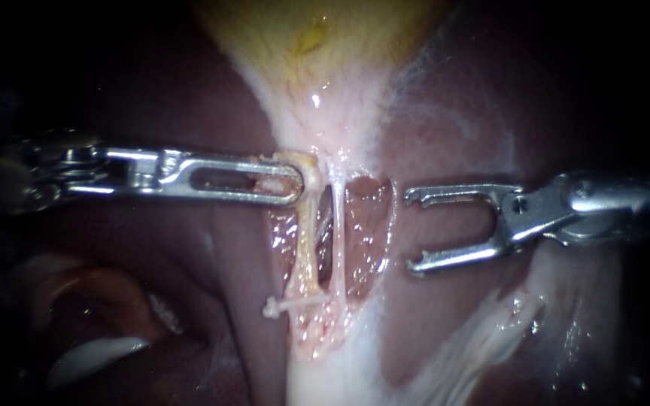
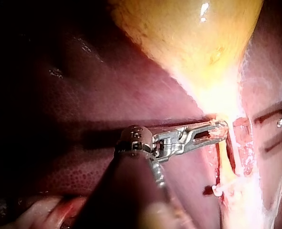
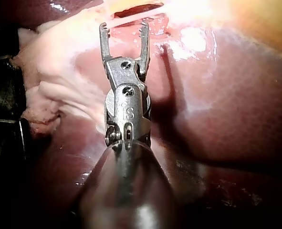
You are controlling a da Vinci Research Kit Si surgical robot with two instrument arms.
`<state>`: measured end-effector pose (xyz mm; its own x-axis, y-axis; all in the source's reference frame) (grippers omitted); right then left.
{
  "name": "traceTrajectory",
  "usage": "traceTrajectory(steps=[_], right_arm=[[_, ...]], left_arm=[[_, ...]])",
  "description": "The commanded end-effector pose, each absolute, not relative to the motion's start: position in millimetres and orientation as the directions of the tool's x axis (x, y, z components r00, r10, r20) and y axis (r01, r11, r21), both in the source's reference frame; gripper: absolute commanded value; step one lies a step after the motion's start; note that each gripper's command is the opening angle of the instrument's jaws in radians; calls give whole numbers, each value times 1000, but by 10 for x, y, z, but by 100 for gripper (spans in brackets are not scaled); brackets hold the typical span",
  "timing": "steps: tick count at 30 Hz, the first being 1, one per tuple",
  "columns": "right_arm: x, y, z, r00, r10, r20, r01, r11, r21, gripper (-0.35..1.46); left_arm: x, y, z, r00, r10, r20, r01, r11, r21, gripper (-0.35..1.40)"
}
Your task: Going back first clip left tube
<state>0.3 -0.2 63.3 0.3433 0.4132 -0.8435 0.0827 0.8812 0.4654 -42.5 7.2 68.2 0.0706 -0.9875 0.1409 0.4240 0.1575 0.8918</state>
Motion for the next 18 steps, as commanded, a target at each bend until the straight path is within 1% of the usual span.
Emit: traceTrajectory(steps=[1,18], right_arm=[[3,-1,633,343,412,-844,84,882,464,50],[4,-1,633,343,412,-844,84,882,464,50]], left_arm=[[-425,71,682,71,-988,140,424,157,892,-35],[-423,70,681,72,-988,140,424,157,892,-35]])
